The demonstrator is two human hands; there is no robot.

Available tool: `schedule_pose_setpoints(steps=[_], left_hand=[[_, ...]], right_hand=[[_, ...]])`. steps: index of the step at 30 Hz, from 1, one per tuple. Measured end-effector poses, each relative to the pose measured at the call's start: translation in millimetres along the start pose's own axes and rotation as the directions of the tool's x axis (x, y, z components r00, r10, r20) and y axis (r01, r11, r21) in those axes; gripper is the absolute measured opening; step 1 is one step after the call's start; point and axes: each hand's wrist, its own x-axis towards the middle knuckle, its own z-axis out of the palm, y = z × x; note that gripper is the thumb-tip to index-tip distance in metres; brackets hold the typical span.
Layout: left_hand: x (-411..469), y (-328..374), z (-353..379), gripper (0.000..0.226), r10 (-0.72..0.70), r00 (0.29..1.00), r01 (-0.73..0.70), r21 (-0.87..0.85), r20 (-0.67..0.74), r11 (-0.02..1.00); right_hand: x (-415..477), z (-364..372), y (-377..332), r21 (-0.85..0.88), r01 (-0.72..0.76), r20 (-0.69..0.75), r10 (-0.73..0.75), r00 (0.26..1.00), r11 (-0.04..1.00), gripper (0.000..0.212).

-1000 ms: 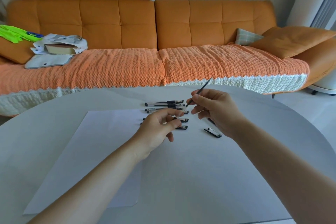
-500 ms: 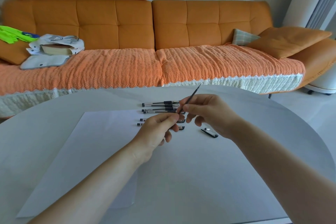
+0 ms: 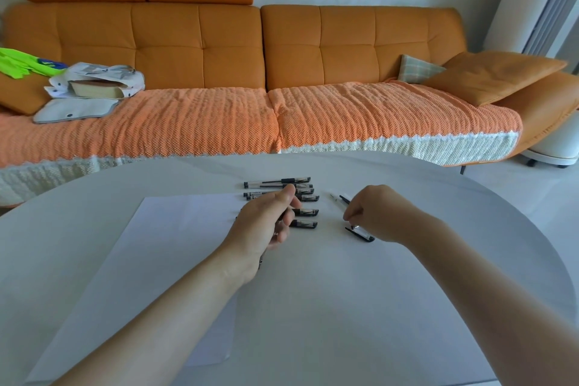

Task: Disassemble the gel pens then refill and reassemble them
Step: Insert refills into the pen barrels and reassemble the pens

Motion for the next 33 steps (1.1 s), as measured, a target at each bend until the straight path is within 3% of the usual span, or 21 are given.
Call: schedule_pose_setpoints(steps=[4, 7, 11, 16, 20, 25, 33], left_hand=[[-2, 0, 0, 0.030, 0.029, 1.000, -0.029, 0.012, 0.006, 0.999], [-3, -1, -1, 0.031, 0.090, 0.996, -0.087, 0.125, -0.015, 0.988], [-3, -4, -4, 0.028, 0.141, 0.990, -0.135, 0.235, -0.012, 0.963], [0, -15, -9, 0.024, 0.181, 0.983, -0.177, 0.494, 0.041, 0.851], [2, -22, -10, 0.023, 0.177, 0.983, -0.167, 0.638, 0.048, 0.751], [1, -22, -11, 0.017, 0.176, 0.981, -0.184, 0.688, 0.082, 0.702], [-1, -14, -18, 0.014, 0.190, 0.978, -0.198, 0.688, 0.089, 0.698]], right_hand=[[5, 3, 0, 0.003, -0.025, 0.018, 0.025, 1.000, 1.000, 0.018], [7, 6, 0, 0.006, -0.040, 0.014, 0.040, 0.999, 0.999, 0.015], [-2, -6, 1, 0.000, -0.019, -0.001, 0.019, 1.000, 1.000, 0.023], [-16, -15, 6, 0.034, 0.025, 0.111, -0.029, 0.993, 0.999, 0.040], [-13, -7, 6, 0.021, 0.054, 0.091, -0.056, 0.994, 0.998, 0.027], [-15, -4, 3, 0.051, 0.072, 0.037, -0.074, 0.997, 0.996, 0.018], [-26, -6, -31, 0.410, 0.243, -0.181, -0.183, 0.966, 0.879, 0.009]])
